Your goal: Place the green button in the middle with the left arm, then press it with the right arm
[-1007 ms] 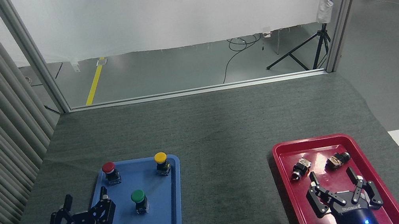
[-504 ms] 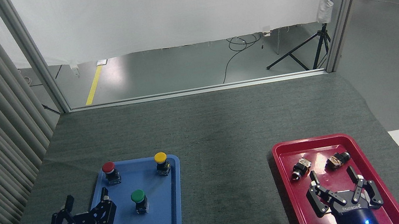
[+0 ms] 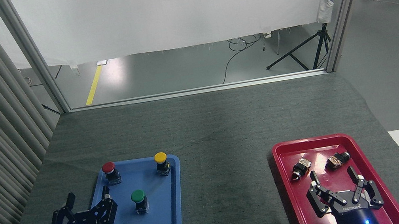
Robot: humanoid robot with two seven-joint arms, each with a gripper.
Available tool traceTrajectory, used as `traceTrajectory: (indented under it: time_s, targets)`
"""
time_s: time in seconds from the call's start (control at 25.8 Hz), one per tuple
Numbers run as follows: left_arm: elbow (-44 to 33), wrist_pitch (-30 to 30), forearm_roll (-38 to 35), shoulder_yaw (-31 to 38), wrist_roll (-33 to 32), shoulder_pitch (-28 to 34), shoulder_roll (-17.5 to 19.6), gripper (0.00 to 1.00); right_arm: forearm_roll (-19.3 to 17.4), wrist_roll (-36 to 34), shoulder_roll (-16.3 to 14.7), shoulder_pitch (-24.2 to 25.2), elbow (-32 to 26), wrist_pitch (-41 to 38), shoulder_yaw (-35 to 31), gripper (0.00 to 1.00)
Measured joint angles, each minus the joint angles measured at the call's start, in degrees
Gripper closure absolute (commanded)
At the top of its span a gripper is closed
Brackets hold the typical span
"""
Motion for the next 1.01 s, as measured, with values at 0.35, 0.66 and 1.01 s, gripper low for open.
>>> traceTrajectory:
  time_s: [0.35, 0.66, 1.01]
  targets:
    - [0.62, -0.62, -0.38, -0.17, 0.17, 0.21, -0.04, 0.01, 0.05, 0.37, 0.00, 0.00, -0.01, 0.07, 0.00, 0.01]
    - [-0.76, -2.38, -0.37, -0.26, 0.73, 0.67, -0.23, 0.01, 0.05, 0.39, 0.00, 0.00, -0.01, 0.07, 0.00, 0.01]
    - [-1.31, -2.92, -0.66, -0.56, 0.55, 2.26, -0.23, 0.01, 0.05, 0.40, 0.00, 0.00, 0.01, 0.03, -0.06, 0.01]
